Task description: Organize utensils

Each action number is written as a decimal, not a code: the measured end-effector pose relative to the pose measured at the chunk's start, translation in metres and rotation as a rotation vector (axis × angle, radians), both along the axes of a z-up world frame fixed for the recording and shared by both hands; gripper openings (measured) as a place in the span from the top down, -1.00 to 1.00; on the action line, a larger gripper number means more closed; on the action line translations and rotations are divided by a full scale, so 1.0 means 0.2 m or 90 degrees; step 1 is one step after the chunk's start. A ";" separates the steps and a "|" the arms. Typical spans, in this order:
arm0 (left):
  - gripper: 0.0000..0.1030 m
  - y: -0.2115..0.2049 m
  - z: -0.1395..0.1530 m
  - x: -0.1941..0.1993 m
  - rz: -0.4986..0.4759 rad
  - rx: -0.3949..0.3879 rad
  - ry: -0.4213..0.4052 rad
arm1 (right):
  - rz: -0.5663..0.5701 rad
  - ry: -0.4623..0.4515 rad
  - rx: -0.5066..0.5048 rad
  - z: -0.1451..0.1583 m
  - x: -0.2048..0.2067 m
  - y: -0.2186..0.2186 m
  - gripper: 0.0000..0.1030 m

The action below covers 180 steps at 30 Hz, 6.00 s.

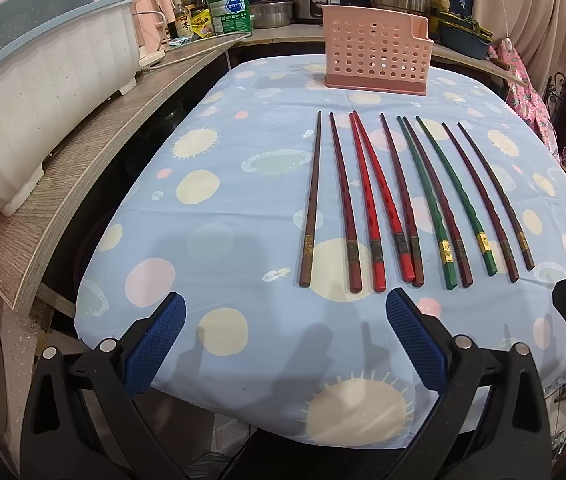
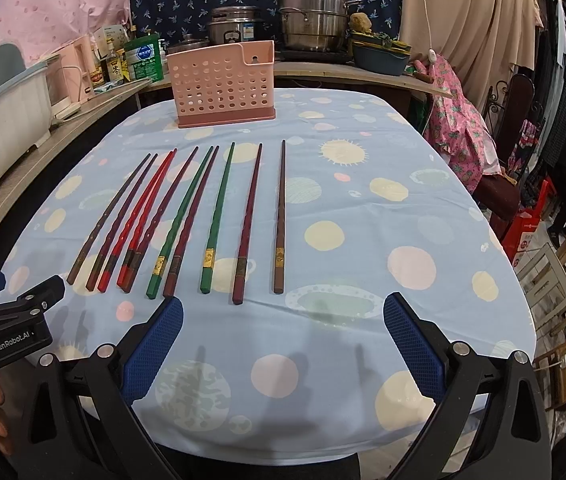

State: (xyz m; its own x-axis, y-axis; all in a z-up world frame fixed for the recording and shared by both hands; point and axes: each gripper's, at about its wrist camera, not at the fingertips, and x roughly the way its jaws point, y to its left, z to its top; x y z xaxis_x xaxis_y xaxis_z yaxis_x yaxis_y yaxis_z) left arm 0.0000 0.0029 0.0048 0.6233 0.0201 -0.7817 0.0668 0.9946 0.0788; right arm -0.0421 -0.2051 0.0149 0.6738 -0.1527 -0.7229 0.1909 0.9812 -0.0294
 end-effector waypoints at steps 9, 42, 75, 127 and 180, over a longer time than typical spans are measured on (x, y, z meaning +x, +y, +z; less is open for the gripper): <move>-0.86 0.00 0.00 0.00 0.001 0.000 -0.001 | -0.001 0.000 0.000 0.00 0.00 0.00 -0.87; -0.46 0.13 -0.19 0.33 0.023 -0.051 0.057 | -0.011 0.026 0.043 -0.12 0.38 -0.18 -0.17; 0.87 0.15 0.20 0.34 -0.025 -0.152 0.001 | 0.007 -0.033 0.088 0.19 0.38 -0.27 0.86; 0.84 -0.10 0.94 1.74 -0.010 -0.227 -0.181 | 0.039 -0.185 0.168 0.71 1.81 -0.45 0.83; -0.06 0.07 0.16 0.53 -0.004 -0.104 -0.017 | 0.066 0.015 0.102 -0.04 0.43 -0.14 0.09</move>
